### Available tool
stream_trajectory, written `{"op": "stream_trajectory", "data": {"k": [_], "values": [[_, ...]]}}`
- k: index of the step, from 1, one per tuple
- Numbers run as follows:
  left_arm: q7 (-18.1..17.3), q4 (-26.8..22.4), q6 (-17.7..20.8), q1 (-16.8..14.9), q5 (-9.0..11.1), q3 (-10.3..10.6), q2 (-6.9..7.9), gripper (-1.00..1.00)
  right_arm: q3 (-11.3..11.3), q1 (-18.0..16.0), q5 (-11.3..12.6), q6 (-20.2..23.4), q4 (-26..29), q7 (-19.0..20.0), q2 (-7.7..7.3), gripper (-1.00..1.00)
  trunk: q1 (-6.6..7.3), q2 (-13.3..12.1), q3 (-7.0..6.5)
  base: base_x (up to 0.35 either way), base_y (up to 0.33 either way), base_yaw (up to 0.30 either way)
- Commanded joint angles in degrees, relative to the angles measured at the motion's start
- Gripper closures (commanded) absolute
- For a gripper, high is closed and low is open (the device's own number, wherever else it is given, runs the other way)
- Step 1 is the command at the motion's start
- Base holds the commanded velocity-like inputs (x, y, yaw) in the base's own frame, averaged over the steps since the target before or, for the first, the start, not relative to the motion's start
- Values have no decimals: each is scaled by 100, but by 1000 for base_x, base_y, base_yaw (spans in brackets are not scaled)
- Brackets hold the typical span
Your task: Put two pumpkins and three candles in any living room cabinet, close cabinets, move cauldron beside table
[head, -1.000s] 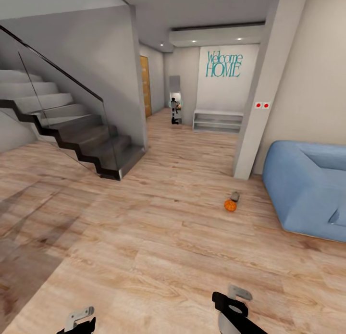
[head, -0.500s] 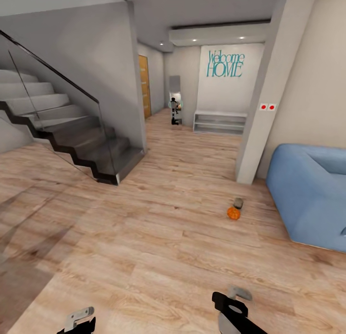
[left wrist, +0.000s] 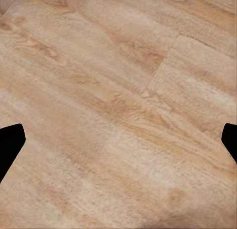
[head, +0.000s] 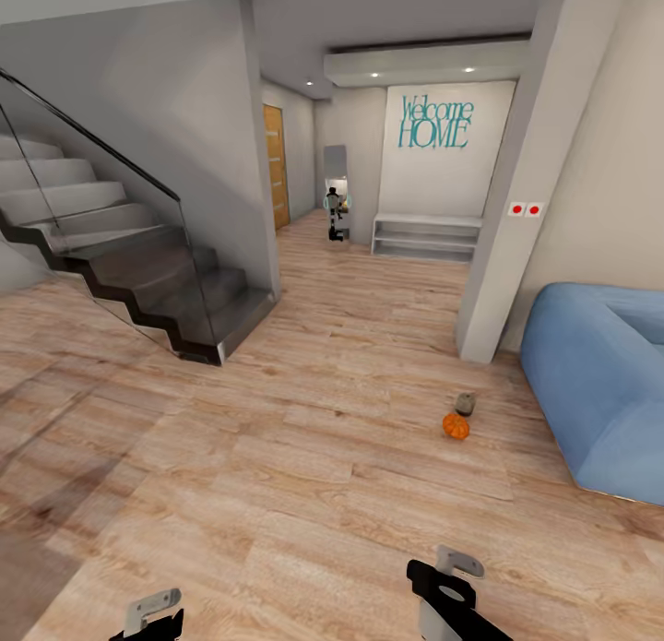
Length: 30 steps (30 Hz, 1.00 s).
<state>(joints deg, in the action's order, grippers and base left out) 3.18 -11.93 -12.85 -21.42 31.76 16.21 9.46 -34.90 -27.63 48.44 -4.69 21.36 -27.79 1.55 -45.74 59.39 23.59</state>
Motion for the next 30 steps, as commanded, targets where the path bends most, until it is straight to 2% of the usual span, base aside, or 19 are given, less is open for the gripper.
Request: {"op": "stream_trajectory", "data": {"k": [1,30], "values": [[33,-3,-16,-3,24,49,3,-100,-43,-6,61,-41,0,-25,-3,-100,-4,3,6,333,0,0],[33,-3,-16,-3,24,49,3,-100,-43,-6,69,-41,0,-25,-4,-100,-4,3,6,333,0,0]]}}
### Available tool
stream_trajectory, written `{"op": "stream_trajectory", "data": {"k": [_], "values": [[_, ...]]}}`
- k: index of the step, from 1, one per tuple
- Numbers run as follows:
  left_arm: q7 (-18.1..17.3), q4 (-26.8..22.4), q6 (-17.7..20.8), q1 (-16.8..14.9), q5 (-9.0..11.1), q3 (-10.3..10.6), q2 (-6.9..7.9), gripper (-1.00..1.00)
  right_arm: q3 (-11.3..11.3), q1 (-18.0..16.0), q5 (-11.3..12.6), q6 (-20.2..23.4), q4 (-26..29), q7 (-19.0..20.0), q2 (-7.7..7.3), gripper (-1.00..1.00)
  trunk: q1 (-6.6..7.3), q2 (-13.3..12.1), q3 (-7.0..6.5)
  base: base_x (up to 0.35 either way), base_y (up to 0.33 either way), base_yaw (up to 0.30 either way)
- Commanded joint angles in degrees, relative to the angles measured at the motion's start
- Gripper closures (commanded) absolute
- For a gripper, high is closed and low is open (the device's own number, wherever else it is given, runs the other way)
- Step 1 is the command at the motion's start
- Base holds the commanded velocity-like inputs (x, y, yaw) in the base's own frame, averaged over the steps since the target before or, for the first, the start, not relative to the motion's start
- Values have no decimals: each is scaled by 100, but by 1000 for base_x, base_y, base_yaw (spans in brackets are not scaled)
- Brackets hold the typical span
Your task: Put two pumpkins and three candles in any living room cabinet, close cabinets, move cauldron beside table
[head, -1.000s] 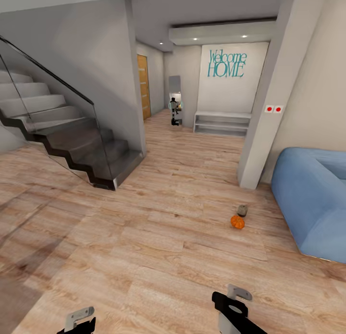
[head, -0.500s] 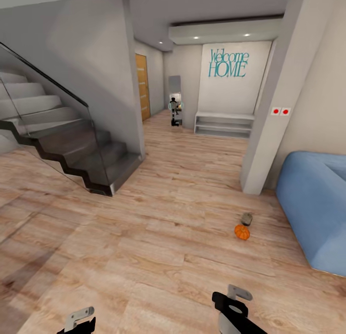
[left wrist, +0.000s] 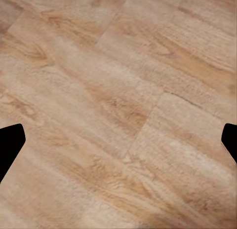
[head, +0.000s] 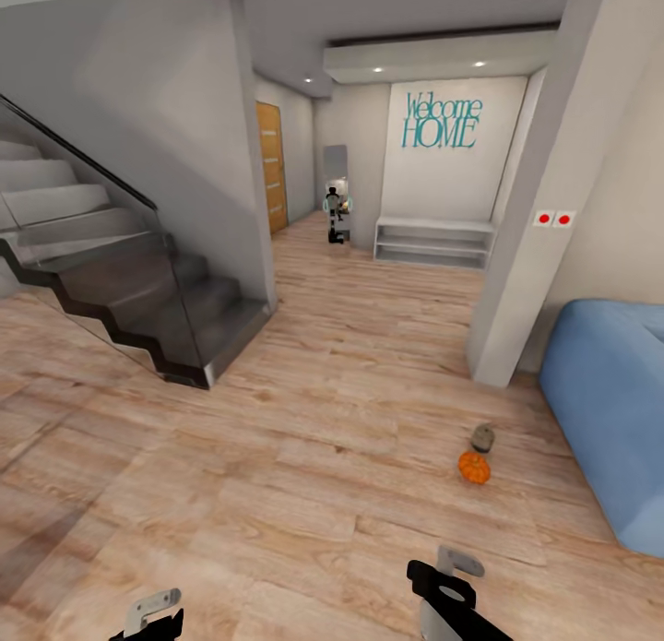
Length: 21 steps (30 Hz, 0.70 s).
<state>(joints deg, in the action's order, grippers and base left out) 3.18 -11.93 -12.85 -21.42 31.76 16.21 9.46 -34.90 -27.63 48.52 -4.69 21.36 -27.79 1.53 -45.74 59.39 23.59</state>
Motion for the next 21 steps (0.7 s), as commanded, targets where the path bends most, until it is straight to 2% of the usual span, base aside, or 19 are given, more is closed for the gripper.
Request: {"op": "stream_trajectory", "data": {"k": [1,21], "values": [[33,-3,-16,-3,24,49,3,-100,-43,-6,61,-41,0,-25,-3,-100,-4,3,6,333,0,0],[33,-3,-16,-3,24,49,3,-100,-43,-6,61,-41,0,-25,-4,-100,-4,3,6,333,0,0]]}}
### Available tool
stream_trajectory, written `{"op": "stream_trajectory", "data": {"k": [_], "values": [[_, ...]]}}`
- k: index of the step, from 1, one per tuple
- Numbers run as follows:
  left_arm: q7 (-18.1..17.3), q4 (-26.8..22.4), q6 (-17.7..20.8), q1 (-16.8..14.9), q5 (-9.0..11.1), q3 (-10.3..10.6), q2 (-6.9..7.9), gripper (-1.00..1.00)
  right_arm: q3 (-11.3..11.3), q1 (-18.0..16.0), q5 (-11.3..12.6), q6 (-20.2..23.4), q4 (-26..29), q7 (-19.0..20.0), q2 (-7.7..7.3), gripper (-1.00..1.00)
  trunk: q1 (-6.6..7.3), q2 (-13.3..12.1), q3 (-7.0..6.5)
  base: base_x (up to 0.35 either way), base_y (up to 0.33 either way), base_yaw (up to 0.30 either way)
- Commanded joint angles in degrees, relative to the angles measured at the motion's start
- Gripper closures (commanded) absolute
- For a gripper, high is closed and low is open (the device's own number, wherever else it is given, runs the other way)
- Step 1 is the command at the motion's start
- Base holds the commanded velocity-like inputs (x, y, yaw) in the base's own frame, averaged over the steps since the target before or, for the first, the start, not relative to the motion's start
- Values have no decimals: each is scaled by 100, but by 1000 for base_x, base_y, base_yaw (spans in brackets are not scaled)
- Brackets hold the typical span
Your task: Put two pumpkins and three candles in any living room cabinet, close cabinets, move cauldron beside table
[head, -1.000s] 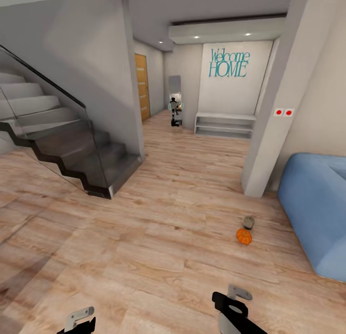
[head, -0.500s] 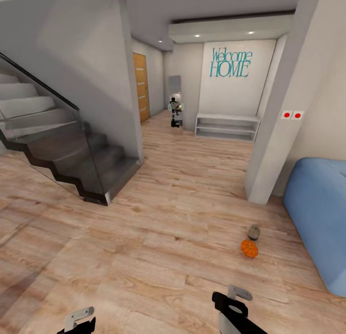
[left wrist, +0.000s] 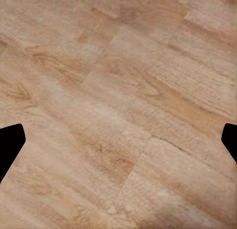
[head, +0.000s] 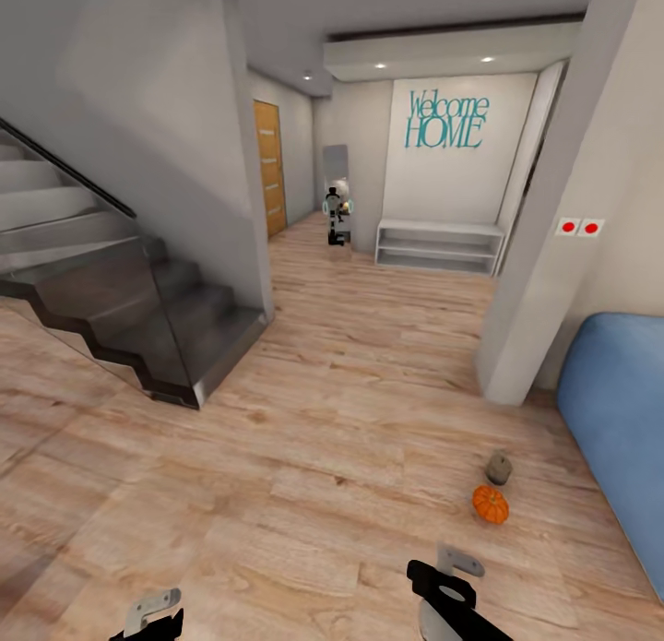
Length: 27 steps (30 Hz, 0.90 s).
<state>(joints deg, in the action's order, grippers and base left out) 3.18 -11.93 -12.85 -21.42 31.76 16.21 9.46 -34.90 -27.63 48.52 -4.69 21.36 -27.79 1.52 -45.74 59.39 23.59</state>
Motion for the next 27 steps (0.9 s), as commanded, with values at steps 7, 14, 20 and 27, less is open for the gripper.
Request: {"op": "stream_trajectory", "data": {"k": [7,14,20,27], "values": [[33,-3,-16,-3,24,49,3,-100,-43,-6,61,-41,0,-25,-2,-100,-4,3,6,333,0,0],[33,-3,-16,-3,24,49,3,-100,-43,-6,61,-44,0,-25,-2,-100,-4,3,6,333,0,0],[33,-3,-16,-3,20,47,9,-100,-43,-6,61,-49,0,-25,1,-100,-4,3,6,333,0,0],[33,-3,-16,-3,23,48,4,-100,-43,-6,61,-49,0,-25,6,-100,-4,3,6,333,0,0]]}}
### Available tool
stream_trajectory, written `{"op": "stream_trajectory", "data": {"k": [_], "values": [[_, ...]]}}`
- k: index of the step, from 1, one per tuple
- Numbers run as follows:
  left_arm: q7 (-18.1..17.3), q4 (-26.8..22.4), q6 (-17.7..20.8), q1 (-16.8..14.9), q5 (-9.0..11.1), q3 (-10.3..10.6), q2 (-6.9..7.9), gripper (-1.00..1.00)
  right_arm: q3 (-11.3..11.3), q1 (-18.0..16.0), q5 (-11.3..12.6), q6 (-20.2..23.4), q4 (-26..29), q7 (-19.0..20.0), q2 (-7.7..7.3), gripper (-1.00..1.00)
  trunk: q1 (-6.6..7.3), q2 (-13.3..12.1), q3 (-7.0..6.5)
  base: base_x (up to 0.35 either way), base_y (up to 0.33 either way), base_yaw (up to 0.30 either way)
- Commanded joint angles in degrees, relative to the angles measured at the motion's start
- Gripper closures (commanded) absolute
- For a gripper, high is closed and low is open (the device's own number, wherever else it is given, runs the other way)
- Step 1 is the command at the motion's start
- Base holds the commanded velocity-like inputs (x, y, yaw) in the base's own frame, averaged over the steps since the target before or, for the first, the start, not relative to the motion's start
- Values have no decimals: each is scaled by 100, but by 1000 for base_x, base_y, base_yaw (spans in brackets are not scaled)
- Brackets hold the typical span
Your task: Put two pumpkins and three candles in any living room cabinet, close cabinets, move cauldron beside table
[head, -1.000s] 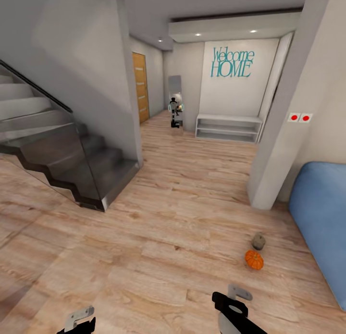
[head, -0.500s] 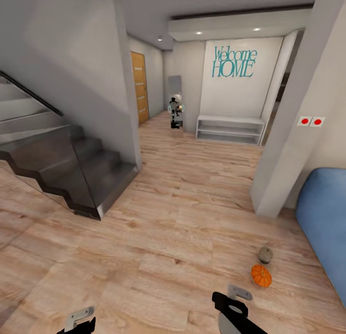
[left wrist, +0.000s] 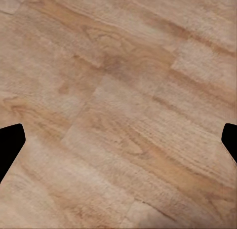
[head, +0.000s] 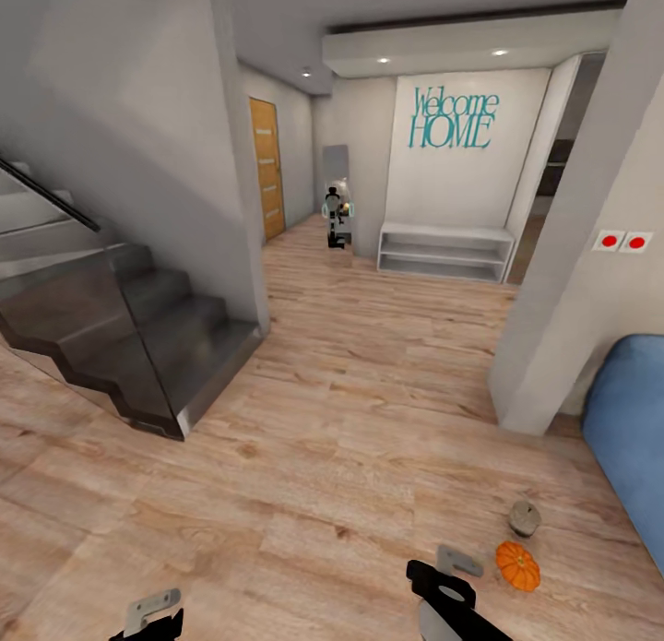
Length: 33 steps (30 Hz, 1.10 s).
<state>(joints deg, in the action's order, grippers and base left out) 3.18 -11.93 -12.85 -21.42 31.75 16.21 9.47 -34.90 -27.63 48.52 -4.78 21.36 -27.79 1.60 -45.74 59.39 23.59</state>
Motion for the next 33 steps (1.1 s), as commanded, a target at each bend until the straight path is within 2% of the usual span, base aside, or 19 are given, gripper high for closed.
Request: {"op": "stream_trajectory", "data": {"k": [1,21,33], "values": [[33,-3,-16,-3,24,49,3,-100,-43,-6,61,-38,0,-25,-2,-100,-4,4,6,333,0,0],[33,-3,-16,-3,24,49,2,-100,-43,-6,61,-32,0,-25,-2,-100,-4,4,6,333,0,-17],[33,-3,-16,-3,24,50,-4,-100,-41,-6,61,-32,0,-25,-7,-100,-4,4,29,333,0,-198]]}}
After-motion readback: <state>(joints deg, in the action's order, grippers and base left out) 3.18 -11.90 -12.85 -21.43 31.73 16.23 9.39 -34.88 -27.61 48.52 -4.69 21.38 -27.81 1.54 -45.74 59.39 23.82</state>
